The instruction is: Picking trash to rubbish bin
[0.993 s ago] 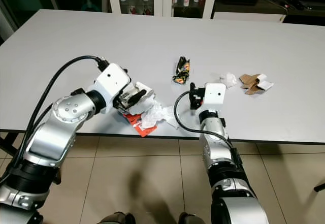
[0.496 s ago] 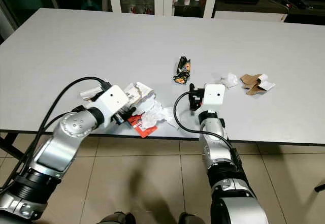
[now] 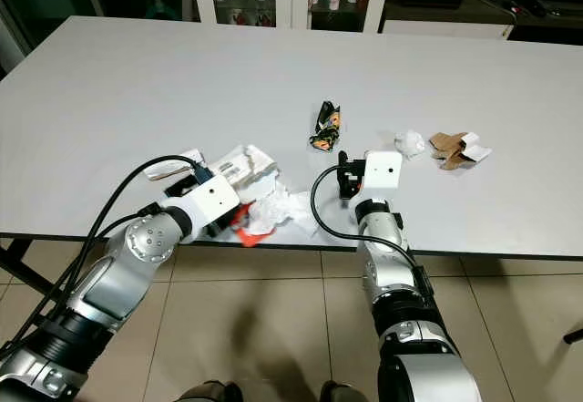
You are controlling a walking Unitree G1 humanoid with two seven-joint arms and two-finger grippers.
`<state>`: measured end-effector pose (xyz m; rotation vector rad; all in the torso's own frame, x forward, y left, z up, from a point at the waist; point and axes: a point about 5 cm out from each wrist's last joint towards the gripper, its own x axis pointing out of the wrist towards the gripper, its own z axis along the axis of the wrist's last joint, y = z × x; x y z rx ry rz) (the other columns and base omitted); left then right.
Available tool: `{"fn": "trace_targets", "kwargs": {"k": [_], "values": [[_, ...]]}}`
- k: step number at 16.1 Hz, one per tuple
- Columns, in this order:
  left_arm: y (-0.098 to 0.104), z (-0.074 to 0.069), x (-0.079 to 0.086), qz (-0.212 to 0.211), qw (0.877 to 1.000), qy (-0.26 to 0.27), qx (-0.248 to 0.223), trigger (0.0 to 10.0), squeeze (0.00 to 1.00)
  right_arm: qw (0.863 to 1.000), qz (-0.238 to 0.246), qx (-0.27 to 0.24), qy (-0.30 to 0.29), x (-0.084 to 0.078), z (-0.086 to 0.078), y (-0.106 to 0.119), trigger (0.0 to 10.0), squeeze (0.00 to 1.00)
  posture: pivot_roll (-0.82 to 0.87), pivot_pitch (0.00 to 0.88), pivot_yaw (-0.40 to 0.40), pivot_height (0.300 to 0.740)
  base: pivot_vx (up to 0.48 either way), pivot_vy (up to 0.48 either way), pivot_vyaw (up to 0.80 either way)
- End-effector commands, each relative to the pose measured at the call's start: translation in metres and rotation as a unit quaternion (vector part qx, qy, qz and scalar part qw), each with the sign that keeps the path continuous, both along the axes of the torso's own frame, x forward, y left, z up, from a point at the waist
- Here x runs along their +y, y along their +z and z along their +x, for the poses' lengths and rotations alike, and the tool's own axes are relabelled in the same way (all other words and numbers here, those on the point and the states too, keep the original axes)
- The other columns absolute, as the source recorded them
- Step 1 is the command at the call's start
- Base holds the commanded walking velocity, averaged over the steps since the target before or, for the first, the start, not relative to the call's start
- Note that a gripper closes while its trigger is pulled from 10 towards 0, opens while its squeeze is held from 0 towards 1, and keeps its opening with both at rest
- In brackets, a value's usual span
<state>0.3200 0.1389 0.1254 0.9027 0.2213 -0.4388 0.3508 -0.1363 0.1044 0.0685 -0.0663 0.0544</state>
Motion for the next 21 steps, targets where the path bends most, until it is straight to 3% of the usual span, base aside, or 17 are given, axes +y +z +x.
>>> {"fn": "trace_targets", "kwargs": {"k": [1,3,11,13,21], "values": [[0.0008,0.0024,0.0007,0.019,1.0,0.003,-0.013,10.0,0.0,1.0,-0.003,0.013,0.002,-0.0008,-0.0016,-0.0048,10.0,0.0,0.03,0.085,-0.015,0.74,0.0,0.0,0.0],[0.0056,0.0061,-0.0006,0.013,0.999,0.008,-0.033,10.0,0.0,1.0,-0.002,0.012,0.003,0.0001,-0.0016,-0.0047,10.0,0.0,0.03,0.085,-0.016,0.74,0.0,0.0,0.0],[-0.0022,0.0092,0.0,0.02,0.999,0.015,-0.032,10.0,0.0,1.0,-0.002,0.013,0.004,0.001,-0.0014,-0.0047,10.0,0.0,0.03,0.086,-0.016,0.74,0.0,0.0,0.0],[-0.0034,0.0095,0.0001,0.022,0.999,0.014,-0.032,0.0,0.0,1.0,-0.002,0.013,0.004,0.0011,-0.0015,-0.0047,10.0,0.0,0.03,0.085,-0.016,0.74,0.0,0.0,0.0],[-0.003,0.011,-0.0008,0.022,0.999,0.012,-0.044,0.0,0.0,1.0,-0.002,0.014,0.005,0.0007,-0.0013,-0.0049,10.0,0.0,0.03,0.083,-0.018,0.74,0.0,0.0,0.0]]}}
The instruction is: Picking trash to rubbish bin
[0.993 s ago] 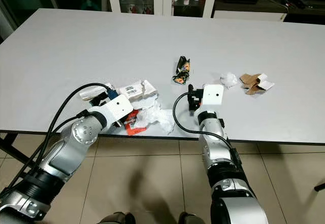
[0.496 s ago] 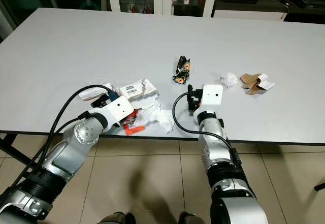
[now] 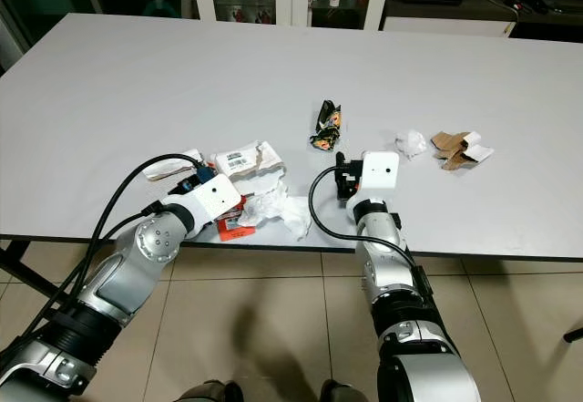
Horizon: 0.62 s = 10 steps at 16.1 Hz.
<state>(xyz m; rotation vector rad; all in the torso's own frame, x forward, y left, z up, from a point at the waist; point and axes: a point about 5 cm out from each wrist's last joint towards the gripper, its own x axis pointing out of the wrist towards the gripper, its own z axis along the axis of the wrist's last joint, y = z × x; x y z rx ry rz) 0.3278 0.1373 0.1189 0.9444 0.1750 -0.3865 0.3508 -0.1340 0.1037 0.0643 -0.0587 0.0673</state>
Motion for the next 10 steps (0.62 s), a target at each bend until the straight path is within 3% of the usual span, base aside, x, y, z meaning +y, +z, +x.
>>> {"fn": "trace_targets", "kwargs": {"k": [1,7,10], "values": [[0.004,0.003,0.001,0.007,1.0,0.003,-0.012,0.0,0.0,1.0,0.001,0.011,-0.001,-0.002,-0.001,-0.004,10.0,0.0,0.03,0.085,-0.018,0.74,0.0,0.0,0.0],[0.013,0.007,-0.001,0.002,0.999,0.004,-0.041,0.0,0.0,1.0,0.001,0.013,-0.001,-0.001,-0.002,-0.005,10.0,0.0,0.03,0.084,-0.017,0.74,0.0,0.0,0.0],[0.027,0.012,-0.001,-0.026,0.995,0.024,-0.095,0.0,0.0,1.0,0.001,0.013,0.0,-0.001,-0.002,-0.005,10.0,0.0,0.03,0.082,-0.018,0.74,0.0,0.0,0.0]]}}
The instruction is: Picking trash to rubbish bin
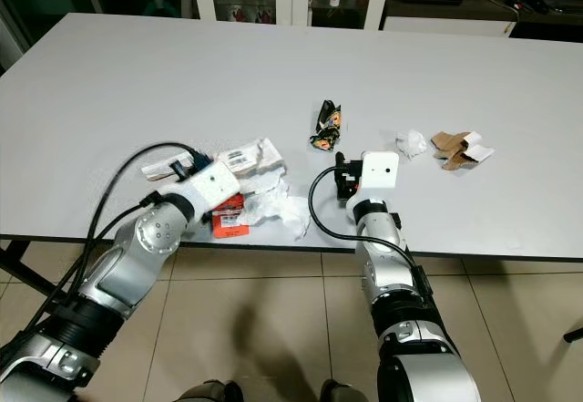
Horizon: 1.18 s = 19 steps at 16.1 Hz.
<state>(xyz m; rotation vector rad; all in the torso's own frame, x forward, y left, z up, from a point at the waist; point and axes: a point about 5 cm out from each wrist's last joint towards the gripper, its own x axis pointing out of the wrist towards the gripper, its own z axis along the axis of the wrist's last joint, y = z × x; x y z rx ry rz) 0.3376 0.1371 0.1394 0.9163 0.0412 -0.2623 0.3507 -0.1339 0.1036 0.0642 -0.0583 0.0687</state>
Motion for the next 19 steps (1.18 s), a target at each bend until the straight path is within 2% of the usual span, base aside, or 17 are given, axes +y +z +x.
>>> {"fn": "trace_targets", "kwargs": {"k": [1,2,3,7,10,12,13,14,15,16,19], "values": [[0.015,0.005,0.001,-0.018,0.999,0.011,-0.038,0.0,0.0,1.0,0.001,0.013,-0.001,-0.001,-0.002,-0.005,10.0,0.0,0.03,0.083,-0.018,0.74,0.0,0.0,0.0],[0.023,0.007,0.004,-0.039,0.997,0.031,-0.065,7.3,0.0,1.0,0.001,0.013,-0.001,-0.001,-0.002,-0.005,10.0,0.0,0.03,0.084,-0.019,0.74,0.0,0.0,0.0],[0.032,0.01,0.007,-0.048,0.993,0.045,-0.093,10.0,0.0,1.0,0.001,0.013,0.0,-0.001,-0.002,-0.005,10.0,0.0,0.03,0.084,-0.019,0.74,0.0,0.0,0.0],[0.033,0.01,0.008,-0.057,0.991,0.05,-0.11,10.0,0.0,1.0,0.002,0.013,0.0,0.0,-0.002,-0.005,10.0,0.0,0.03,0.084,-0.019,0.74,0.0,0.0,0.0],[0.04,0.008,0.008,-0.042,0.984,0.052,-0.163,10.0,0.0,1.0,0.002,0.014,0.001,0.0,-0.002,-0.006,10.0,0.0,0.03,0.081,-0.02,0.74,0.0,0.0,0.0],[0.039,0.009,0.004,-0.043,0.988,0.031,-0.147,10.0,0.0,1.0,0.002,0.014,0.002,0.0,-0.002,-0.006,10.0,0.0,0.03,0.082,-0.021,0.74,0.0,0.0,0.0],[0.036,0.008,-0.001,-0.06,0.991,0.006,-0.123,10.0,0.0,1.0,0.002,0.014,0.002,0.0,-0.002,-0.006,10.0,0.0,0.03,0.083,-0.021,0.74,0.0,0.0,0.0],[0.036,0.006,-0.004,-0.06,0.99,-0.016,-0.125,10.0,0.0,1.0,0.002,0.015,0.003,0.001,-0.002,-0.006,10.0,0.0,0.03,0.083,-0.02,0.74,0.0,0.0,0.0],[0.036,0.005,-0.005,-0.061,0.989,-0.022,-0.131,10.0,0.29,1.0,0.002,0.016,0.004,0.001,-0.002,-0.007,10.0,0.0,0.03,0.082,-0.019,0.74,0.0,0.0,0.0],[0.036,0.005,-0.006,-0.06,0.989,-0.023,-0.136,10.0,0.98,1.0,0.002,0.016,0.004,0.001,-0.002,-0.007,10.0,0.0,0.03,0.082,-0.018,0.74,0.0,0.0,0.0],[0.038,0.006,-0.004,-0.072,0.988,-0.021,-0.135,10.0,1.0,1.0,0.002,0.016,0.005,0.002,-0.002,-0.007,10.0,0.0,0.03,0.082,-0.02,0.74,0.0,0.0,0.0]]}}
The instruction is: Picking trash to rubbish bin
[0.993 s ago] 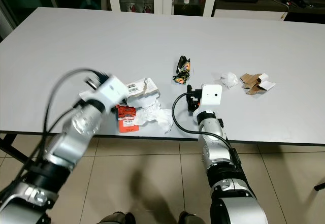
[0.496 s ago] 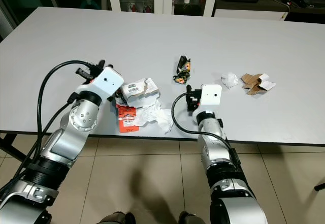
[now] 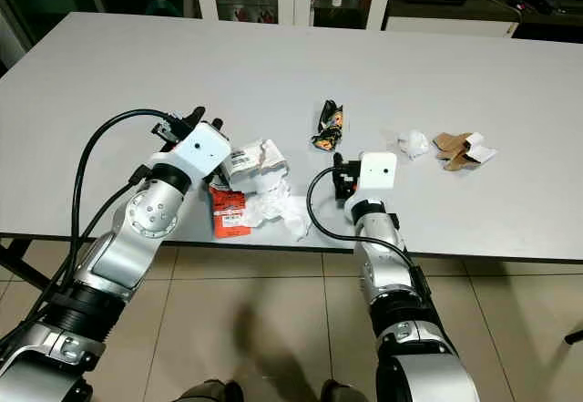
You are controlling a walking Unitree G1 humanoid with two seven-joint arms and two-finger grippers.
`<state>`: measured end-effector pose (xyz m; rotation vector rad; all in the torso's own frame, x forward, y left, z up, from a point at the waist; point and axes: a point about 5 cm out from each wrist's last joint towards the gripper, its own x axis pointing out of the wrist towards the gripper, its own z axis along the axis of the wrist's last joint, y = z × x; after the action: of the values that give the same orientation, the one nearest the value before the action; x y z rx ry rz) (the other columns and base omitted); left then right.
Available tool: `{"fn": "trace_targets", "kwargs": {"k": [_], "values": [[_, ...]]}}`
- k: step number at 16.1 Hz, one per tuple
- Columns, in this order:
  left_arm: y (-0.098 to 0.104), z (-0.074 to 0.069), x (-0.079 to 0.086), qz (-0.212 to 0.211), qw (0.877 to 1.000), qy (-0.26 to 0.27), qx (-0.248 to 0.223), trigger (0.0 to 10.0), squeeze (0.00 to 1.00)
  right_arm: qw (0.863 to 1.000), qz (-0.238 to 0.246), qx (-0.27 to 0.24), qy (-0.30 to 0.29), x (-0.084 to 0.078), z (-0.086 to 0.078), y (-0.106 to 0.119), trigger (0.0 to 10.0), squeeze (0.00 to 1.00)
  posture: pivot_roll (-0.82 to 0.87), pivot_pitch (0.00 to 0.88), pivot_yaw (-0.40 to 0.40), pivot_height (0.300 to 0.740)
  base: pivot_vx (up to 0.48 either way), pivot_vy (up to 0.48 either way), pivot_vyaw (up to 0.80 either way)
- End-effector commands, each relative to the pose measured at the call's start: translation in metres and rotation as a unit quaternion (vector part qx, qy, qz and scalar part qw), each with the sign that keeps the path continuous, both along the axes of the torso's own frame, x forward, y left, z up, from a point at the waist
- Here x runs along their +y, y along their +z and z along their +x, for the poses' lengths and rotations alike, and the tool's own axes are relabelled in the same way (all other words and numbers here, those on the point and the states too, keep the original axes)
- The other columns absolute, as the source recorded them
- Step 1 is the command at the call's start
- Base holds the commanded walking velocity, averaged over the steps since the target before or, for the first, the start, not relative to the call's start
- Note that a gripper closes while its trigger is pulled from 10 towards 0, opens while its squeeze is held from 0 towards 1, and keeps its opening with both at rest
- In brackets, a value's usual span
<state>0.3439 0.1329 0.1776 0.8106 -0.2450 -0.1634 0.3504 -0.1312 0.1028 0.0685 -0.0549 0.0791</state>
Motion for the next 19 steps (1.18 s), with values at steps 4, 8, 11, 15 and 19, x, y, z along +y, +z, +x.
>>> {"fn": "trace_targets", "kwargs": {"k": [4,8,11,15,19], "values": [[-0.006,0.0,0.002,0.005,1.0,-0.015,0.019,10.0,1.0,0.991,0.002,0.041,0.128,0.016,-0.007,-0.012,10.0,0.0,0.03,0.082,-0.019,0.74,0.0,0.0,0.0],[-0.006,0.0,-0.001,0.003,1.0,-0.018,0.022,10.0,1.0,0.982,-0.01,0.052,0.182,0.029,-0.014,-0.018,10.0,0.0,0.03,0.083,-0.022,0.74,0.0,0.0,0.0],[-0.005,0.0,0.0,0.004,1.0,-0.018,0.021,10.0,1.0,0.98,-0.008,0.053,0.191,0.029,-0.014,-0.018,10.0,0.0,0.03,0.083,-0.02,0.74,0.0,0.0,0.0],[-0.004,0.0,-0.001,0.002,1.0,-0.017,0.019,10.0,1.0,0.981,-0.009,0.053,0.186,0.026,-0.014,-0.017,10.0,0.0,0.03,0.081,-0.02,0.74,0.0,0.0,0.0],[-0.007,0.0,0.0,0.009,0.999,-0.017,0.025,10.0,0.0,0.983,-0.001,0.054,0.174,0.023,-0.013,-0.016,10.0,0.0,0.03,0.083,-0.02,0.74,0.0,0.0,0.0]]}}
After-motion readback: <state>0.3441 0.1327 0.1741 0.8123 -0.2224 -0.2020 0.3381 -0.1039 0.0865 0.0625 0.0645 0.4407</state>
